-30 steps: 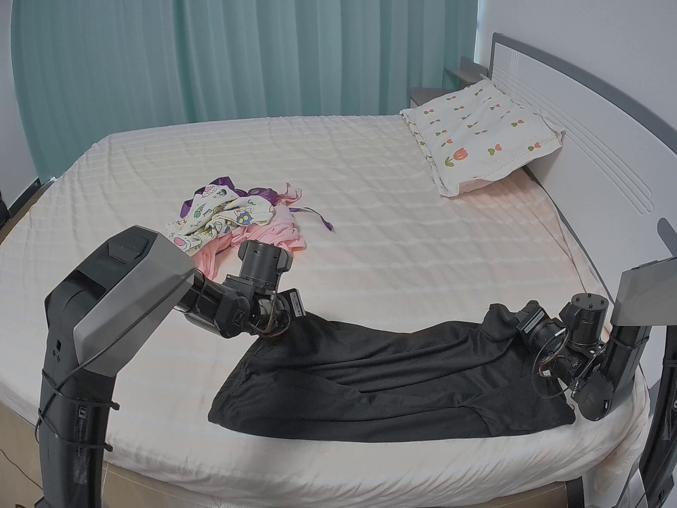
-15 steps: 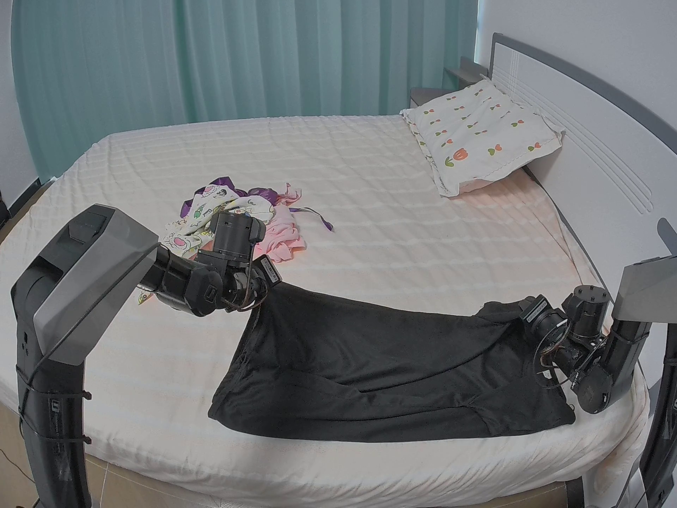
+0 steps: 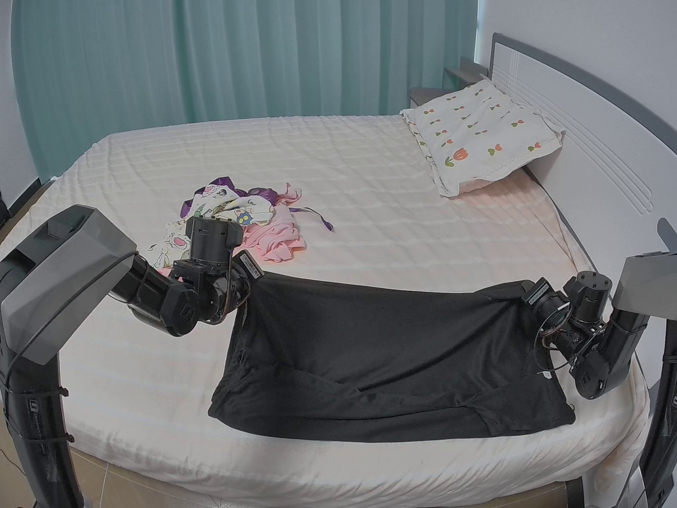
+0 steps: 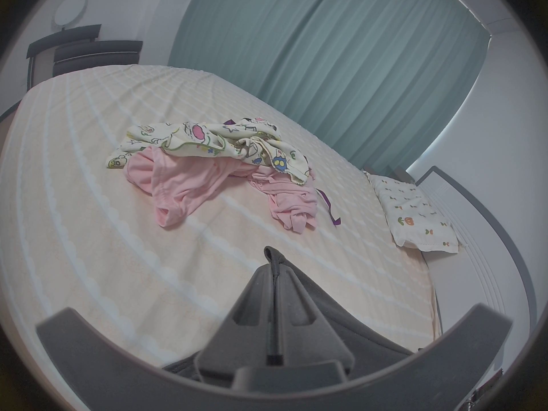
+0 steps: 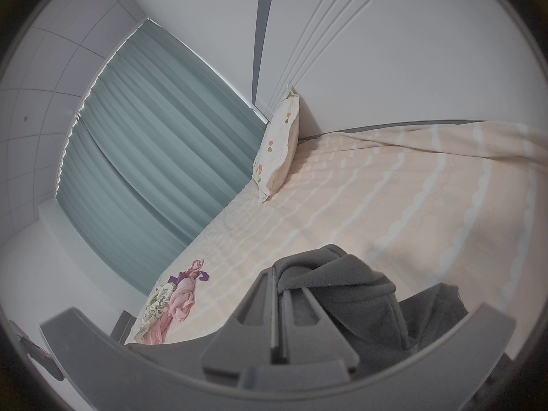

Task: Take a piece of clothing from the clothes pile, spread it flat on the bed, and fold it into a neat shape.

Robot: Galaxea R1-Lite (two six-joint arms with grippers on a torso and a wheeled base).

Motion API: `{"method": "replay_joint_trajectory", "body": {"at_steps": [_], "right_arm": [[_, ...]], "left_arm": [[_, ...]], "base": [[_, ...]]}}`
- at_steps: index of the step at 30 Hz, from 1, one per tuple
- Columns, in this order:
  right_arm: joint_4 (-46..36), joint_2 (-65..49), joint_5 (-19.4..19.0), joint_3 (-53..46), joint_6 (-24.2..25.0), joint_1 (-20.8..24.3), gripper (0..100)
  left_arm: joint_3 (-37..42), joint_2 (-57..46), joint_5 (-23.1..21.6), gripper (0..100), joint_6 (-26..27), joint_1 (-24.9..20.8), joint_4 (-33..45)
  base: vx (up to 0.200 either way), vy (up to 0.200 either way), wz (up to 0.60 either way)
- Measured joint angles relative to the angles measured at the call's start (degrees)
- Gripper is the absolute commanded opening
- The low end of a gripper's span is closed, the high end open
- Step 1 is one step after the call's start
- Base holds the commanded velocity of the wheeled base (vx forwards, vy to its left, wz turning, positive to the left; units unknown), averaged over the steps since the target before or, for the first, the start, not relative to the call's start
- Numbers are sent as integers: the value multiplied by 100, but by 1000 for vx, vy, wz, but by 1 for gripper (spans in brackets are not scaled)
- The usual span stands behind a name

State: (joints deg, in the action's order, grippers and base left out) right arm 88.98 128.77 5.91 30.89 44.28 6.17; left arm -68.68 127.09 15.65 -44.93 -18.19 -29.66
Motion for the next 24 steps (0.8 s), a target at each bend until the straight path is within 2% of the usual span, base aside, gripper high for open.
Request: {"method": "replay_joint_trajectory", "body": {"at_steps": [8, 13, 24], "right_arm": [[-2, 196, -44, 279, -134, -13, 0], [-2, 246, -55, 343, -256, 35, 0], [0, 190, -66, 436, -363, 46, 0]], "left_arm": [[535, -286, 41, 0, -83, 196, -380], [686, -462, 9, 0, -301, 278, -435], [1012, -506, -16, 0, -325, 306, -452]], "base": [[0, 0, 0], [0, 0, 0], [0, 0, 0]]}}
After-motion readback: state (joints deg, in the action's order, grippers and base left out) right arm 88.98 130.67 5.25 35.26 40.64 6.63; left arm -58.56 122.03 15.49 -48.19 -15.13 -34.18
